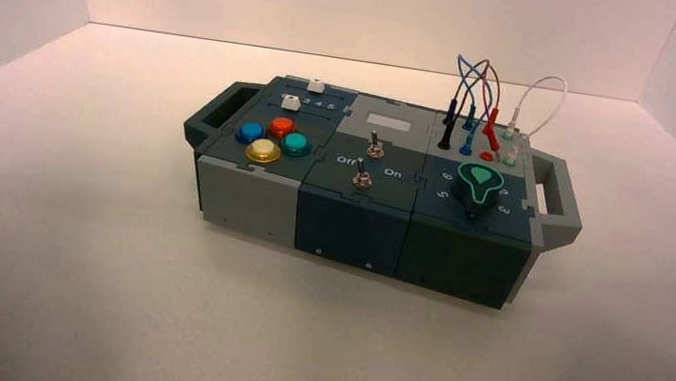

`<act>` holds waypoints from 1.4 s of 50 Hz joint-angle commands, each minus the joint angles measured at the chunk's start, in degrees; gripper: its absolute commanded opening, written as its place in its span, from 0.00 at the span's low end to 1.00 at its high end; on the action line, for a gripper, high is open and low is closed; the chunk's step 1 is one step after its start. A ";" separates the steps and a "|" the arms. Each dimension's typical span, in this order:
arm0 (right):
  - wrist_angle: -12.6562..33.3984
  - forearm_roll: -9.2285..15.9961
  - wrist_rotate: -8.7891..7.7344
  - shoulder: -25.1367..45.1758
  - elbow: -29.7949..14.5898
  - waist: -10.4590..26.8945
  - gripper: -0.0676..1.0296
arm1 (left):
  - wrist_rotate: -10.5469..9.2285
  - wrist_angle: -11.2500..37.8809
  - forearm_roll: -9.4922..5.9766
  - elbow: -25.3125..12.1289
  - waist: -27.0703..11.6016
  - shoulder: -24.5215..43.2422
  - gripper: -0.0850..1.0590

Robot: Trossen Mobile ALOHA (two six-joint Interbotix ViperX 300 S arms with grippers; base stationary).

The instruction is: Push the red button with the left gripper.

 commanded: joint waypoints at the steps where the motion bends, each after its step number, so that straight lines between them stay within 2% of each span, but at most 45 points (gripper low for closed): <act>1: -1.05 -0.62 0.18 1.05 0.18 -0.18 0.04 | 0.26 -0.35 -0.09 -1.32 -0.26 0.35 0.05; 10: -3.60 -0.62 0.88 1.32 2.46 -0.18 0.04 | 0.26 -0.53 0.00 -0.97 -0.26 0.79 0.05; 17: -4.48 -0.62 1.14 1.49 2.55 -0.18 0.04 | 0.26 -0.44 0.00 -0.97 -0.44 1.41 0.05; 26: -4.04 -0.44 1.14 1.58 2.72 -0.26 0.04 | 0.26 -0.44 0.00 -0.79 -1.23 2.02 0.05; 37: -1.32 1.58 0.70 2.72 2.37 0.18 0.04 | 0.62 1.32 0.09 -1.05 -4.22 4.75 0.05; 48: 0.97 2.02 0.53 3.16 1.32 0.35 0.04 | 1.05 5.01 0.09 -1.41 -6.77 6.59 0.05; 52: 1.76 3.69 0.53 3.78 1.14 0.44 0.04 | 1.14 8.26 0.09 -2.20 -8.44 6.68 0.05; 57: 3.25 4.04 -0.18 4.83 0.44 0.53 0.04 | 1.14 10.81 0.09 -2.81 -9.40 6.59 0.05; 63: 5.63 4.39 -0.53 6.15 -0.35 1.85 0.04 | 1.14 15.29 0.09 -3.69 -11.07 6.33 0.05; 70: 7.38 4.92 -0.44 7.29 -1.14 5.27 0.04 | 1.14 21.97 0.09 -4.48 -12.66 6.15 0.05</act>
